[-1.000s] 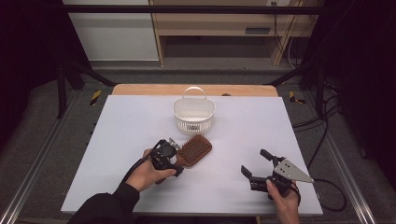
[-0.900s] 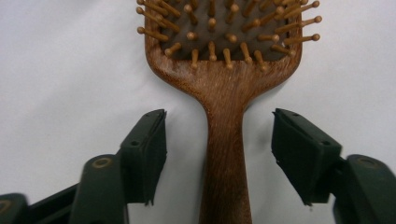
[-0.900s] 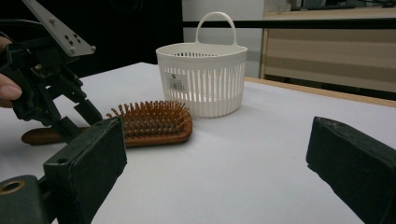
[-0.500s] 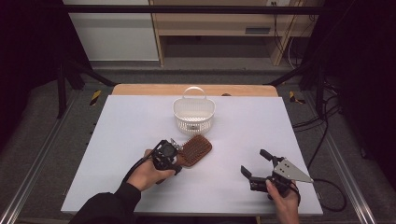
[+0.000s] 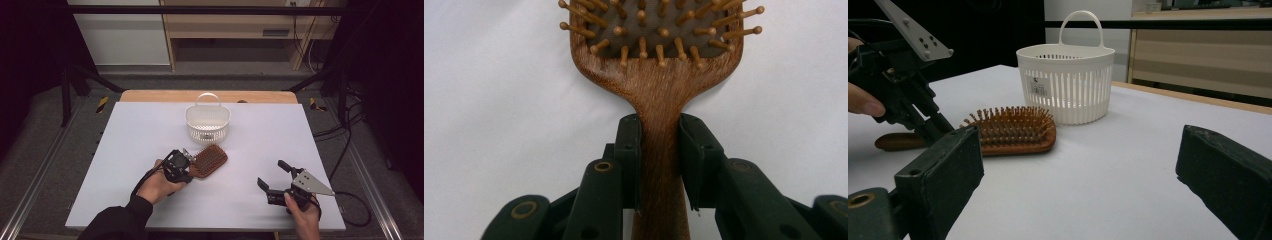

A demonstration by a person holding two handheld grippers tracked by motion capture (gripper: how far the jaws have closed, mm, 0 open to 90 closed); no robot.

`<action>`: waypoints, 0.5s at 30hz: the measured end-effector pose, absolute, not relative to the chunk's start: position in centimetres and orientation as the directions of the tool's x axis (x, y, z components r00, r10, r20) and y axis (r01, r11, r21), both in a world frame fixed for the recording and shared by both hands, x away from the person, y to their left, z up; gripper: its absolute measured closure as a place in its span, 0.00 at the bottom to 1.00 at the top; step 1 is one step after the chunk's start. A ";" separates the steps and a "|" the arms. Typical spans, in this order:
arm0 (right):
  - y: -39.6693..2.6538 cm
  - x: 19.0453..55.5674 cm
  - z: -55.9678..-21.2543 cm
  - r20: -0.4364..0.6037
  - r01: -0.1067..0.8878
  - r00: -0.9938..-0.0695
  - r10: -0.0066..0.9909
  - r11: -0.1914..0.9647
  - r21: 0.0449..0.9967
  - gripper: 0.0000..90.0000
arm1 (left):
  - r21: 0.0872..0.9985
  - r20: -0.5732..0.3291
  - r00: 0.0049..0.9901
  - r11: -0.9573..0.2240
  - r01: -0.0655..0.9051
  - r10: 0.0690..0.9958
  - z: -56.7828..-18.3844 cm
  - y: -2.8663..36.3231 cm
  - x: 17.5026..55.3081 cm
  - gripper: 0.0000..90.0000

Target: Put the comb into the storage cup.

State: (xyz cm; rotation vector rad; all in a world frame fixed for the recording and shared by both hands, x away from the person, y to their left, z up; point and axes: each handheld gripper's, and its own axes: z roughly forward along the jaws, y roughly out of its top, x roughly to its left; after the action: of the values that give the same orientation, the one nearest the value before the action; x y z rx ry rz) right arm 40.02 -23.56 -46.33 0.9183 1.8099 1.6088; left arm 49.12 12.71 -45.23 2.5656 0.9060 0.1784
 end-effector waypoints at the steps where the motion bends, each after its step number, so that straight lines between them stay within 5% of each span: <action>1: -23.5 40.0 -46.3 0.040 0.132 -0.619 0.785 0.053 0.990 0.06 | 0.420 -0.014 0.783 -0.706 0.569 0.622 -45.2 12.7 49.1 0.79; 15: -23.6 40.0 -46.3 0.043 0.134 -0.617 0.786 0.051 0.990 0.06 | 0.450 0.001 0.796 -0.711 0.540 0.605 -45.3 13.1 48.6 0.80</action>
State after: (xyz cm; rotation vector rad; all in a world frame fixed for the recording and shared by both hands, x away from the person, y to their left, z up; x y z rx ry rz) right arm 40.04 -23.64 -46.33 0.9217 1.8077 1.6079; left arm 48.61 13.12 -45.28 2.5510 0.8595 0.2061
